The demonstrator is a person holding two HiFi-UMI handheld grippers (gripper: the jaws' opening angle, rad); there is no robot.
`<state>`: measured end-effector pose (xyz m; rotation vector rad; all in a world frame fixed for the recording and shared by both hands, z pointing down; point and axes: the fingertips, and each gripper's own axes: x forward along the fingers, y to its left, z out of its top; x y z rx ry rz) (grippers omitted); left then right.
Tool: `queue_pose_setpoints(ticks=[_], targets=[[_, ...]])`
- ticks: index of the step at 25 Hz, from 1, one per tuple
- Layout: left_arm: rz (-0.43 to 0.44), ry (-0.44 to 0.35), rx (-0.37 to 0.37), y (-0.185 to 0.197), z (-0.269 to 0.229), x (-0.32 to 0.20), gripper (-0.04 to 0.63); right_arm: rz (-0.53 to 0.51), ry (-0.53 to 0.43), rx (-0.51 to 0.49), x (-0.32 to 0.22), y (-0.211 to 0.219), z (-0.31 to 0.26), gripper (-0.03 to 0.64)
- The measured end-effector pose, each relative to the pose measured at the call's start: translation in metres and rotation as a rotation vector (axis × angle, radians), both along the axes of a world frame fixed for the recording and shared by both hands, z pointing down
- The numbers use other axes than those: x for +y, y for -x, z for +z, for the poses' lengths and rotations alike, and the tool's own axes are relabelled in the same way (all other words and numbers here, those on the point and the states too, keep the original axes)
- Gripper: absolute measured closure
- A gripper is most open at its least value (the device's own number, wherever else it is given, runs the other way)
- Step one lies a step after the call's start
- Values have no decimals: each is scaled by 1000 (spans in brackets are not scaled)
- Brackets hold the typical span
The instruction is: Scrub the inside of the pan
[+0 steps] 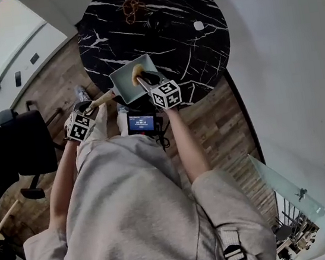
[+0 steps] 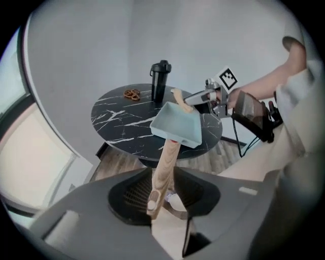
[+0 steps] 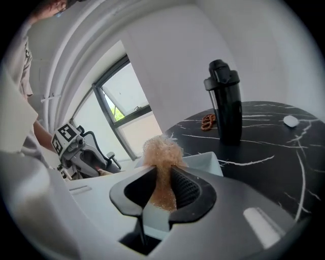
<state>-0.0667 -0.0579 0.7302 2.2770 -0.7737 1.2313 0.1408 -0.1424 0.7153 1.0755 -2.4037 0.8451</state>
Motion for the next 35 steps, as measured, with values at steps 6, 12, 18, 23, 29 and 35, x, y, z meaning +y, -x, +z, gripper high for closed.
queue_pose_setpoints(ticks=[6,12,18,23,29,35], targets=[[-74,-45,45,-1,-27,2,480,53,-27,-34,27,-9,-14,509],[-18,-142,104,-19,-61,-8,488,127,-117,-90,38,-6,-67,508],[-31,-266,225,-9,-115,-14,495,190,-215,-127,59,17,-129,508],[-53,-375,307,21,-160,8,497,151,-307,-37,89,64,-177,505],[2,-447,377,41,-192,56,495,124,-414,1,131,122,-239,505],[24,-514,434,77,-217,110,497,85,-496,-10,183,179,-284,505]])
